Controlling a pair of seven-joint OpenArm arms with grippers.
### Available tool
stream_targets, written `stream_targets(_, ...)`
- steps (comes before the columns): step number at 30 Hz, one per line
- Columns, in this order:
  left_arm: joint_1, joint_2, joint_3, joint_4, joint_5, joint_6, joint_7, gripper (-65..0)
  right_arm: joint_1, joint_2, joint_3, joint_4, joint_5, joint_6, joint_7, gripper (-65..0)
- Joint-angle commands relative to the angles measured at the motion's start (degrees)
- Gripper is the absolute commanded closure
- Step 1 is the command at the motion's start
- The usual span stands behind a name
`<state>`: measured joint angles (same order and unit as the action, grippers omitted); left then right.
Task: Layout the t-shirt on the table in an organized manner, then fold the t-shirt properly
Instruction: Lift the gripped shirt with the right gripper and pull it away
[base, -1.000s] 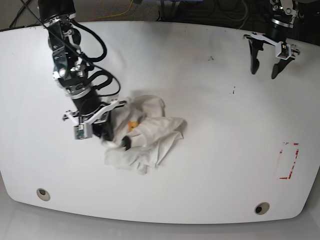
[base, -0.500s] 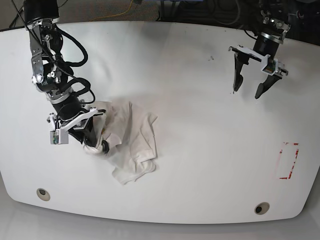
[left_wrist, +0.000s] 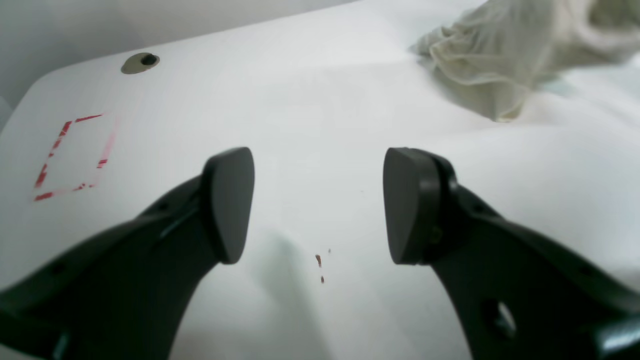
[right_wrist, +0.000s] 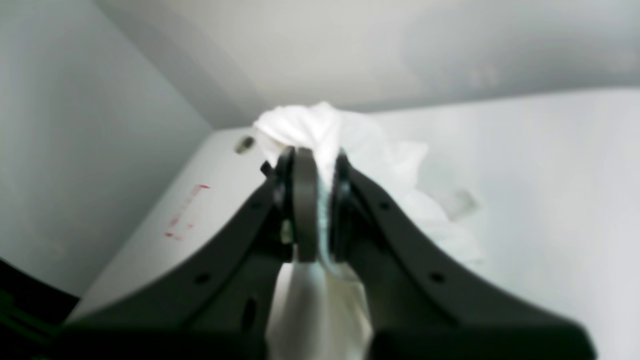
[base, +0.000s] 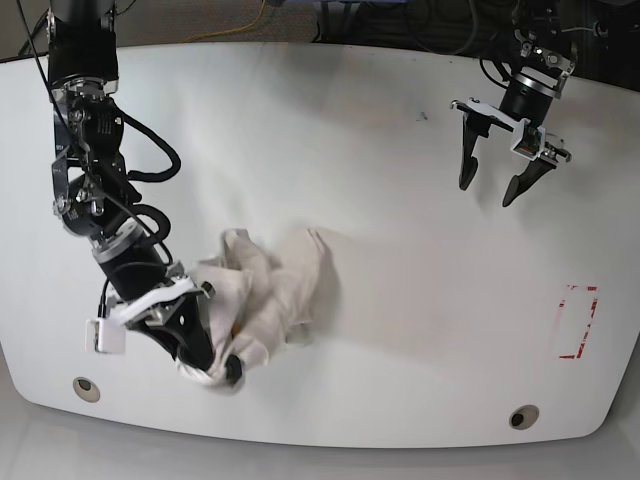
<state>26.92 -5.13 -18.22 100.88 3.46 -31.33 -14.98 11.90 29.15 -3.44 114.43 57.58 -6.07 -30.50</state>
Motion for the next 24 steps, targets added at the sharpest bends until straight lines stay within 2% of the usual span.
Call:
stream_targets(1,-0.94,-0.37,-0.29,0.97,-1.05,0.08,-2.03,-38.5,4.32,0.52,-0.65,0.69,0.57,0.39,2.06,0.0)
stream_targets(7,-2.87,-0.46,0.06,0.97,-0.96,0.08,-2.03,-38.5,11.26,0.35,-5.04,-0.01,0.57,0.04,2.06,0.0)
stream_targets(9,-3.93,-0.46,0.59,0.97,-0.96,0.08,-1.94,-38.5,13.81,-1.06,-6.27,-0.54,0.48,-0.13,2.06,0.0)
stream_targets(14,-7.53,-0.46,2.97,1.14,-0.96,0.08,-0.18,-38.5,18.3,-2.29,-7.06,-1.25,0.13,-0.13,2.06,0.0)
stream_targets(24,-15.36,-0.19,4.9,1.05,-0.96,0.08,4.83,-38.5,30.96,-2.46,-7.24,-6.87,1.19,-0.13,2.06,0.0)
